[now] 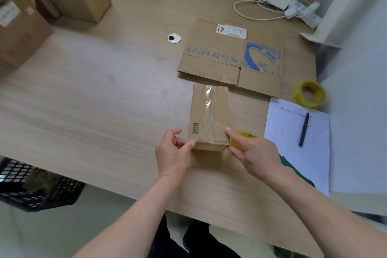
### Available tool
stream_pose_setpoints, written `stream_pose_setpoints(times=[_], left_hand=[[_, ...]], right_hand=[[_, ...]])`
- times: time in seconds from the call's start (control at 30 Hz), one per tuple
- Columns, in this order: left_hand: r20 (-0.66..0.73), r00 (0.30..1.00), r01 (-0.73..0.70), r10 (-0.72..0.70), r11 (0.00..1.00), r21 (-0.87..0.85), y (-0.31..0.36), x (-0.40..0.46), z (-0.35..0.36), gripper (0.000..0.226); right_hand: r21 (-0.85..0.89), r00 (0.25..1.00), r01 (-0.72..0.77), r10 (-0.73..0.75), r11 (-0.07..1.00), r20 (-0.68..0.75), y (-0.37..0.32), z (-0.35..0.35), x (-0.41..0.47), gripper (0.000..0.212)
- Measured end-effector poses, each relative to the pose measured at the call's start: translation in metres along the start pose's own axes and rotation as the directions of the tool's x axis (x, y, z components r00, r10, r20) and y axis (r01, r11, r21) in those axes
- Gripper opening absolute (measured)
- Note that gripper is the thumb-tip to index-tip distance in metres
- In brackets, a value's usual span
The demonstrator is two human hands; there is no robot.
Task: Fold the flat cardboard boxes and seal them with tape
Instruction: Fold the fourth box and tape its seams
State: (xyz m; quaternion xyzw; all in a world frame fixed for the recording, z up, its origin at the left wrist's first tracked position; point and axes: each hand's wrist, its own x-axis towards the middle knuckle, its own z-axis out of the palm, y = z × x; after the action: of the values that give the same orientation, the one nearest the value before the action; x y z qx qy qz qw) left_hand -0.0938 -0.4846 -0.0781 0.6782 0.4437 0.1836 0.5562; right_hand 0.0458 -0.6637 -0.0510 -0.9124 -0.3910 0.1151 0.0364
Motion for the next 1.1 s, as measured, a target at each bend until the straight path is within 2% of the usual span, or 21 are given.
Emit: stream_pose_setpoints(times=[0.17, 0.3, 0.37, 0.47, 0.53, 0.63, 0.7, 0.73, 0.8, 0.83, 0.9, 0.97, 1.1], left_hand=[[0.188, 0.982, 0.041, -0.035, 0.999, -0.027, 0.009, 0.019, -0.009, 0.027], [0.383, 0.917, 0.101, -0.107, 0.994, 0.035, 0.026, 0.054, -0.020, 0.014], [0.419, 0.890, 0.164, -0.179, 0.984, 0.072, 0.036, 0.065, -0.018, 0.012], [0.400, 0.860, 0.324, -0.318, 0.944, 0.054, 0.048, 0.069, -0.004, 0.018], [0.352, 0.862, 0.383, -0.364, 0.924, 0.016, 0.053, 0.068, 0.010, 0.025], [0.238, 0.908, 0.362, -0.344, 0.932, -0.034, 0.058, 0.061, 0.024, 0.028], [0.113, 0.943, 0.315, -0.312, 0.949, -0.003, 0.055, 0.055, 0.026, 0.027], [0.036, 0.947, 0.319, -0.319, 0.948, -0.001, 0.052, 0.049, 0.024, 0.034], [-0.049, 0.916, 0.392, -0.399, 0.914, -0.106, 0.043, 0.028, 0.022, 0.036], [-0.023, 0.895, 0.436, -0.445, 0.885, -0.165, 0.038, 0.012, 0.021, 0.034], [0.124, 0.867, 0.499, -0.483, 0.836, -0.229, 0.028, -0.022, 0.022, 0.033], [0.211, 0.882, 0.465, -0.422, 0.855, -0.230, 0.020, -0.048, 0.023, 0.029], [0.134, 0.961, 0.260, -0.244, 0.957, -0.126, 0.019, -0.055, 0.027, 0.017]], right_hand=[[0.071, 1.000, 0.003, -0.002, 0.997, -0.013, -0.003, 0.003, -0.003, 0.051], [0.149, 0.999, -0.019, 0.023, 0.989, -0.029, -0.023, 0.010, -0.018, 0.055], [0.182, 0.997, -0.064, 0.071, 0.981, -0.032, -0.036, 0.016, -0.025, 0.060], [0.223, 0.987, -0.156, 0.160, 0.962, -0.002, -0.049, 0.023, -0.030, 0.068], [0.257, 0.975, -0.217, 0.223, 0.942, 0.005, -0.055, 0.025, -0.031, 0.071], [0.314, 0.956, -0.277, 0.294, 0.908, -0.008, -0.063, 0.025, -0.033, 0.073], [0.357, 0.941, -0.307, 0.337, 0.882, -0.024, -0.068, 0.025, -0.035, 0.075], [0.370, 0.936, -0.315, 0.350, 0.874, -0.030, -0.069, 0.025, -0.035, 0.076], [0.383, 0.933, -0.320, 0.360, 0.866, -0.034, -0.070, 0.025, -0.036, 0.076], [0.383, 0.933, -0.319, 0.359, 0.867, -0.036, -0.069, 0.025, -0.035, 0.076], [0.370, 0.937, -0.303, 0.346, 0.878, -0.053, -0.069, 0.025, -0.036, 0.077], [0.355, 0.941, -0.288, 0.331, 0.889, -0.065, -0.067, 0.024, -0.036, 0.081], [0.341, 0.955, -0.259, 0.293, 0.903, -0.049, -0.060, 0.019, -0.038, 0.087]])
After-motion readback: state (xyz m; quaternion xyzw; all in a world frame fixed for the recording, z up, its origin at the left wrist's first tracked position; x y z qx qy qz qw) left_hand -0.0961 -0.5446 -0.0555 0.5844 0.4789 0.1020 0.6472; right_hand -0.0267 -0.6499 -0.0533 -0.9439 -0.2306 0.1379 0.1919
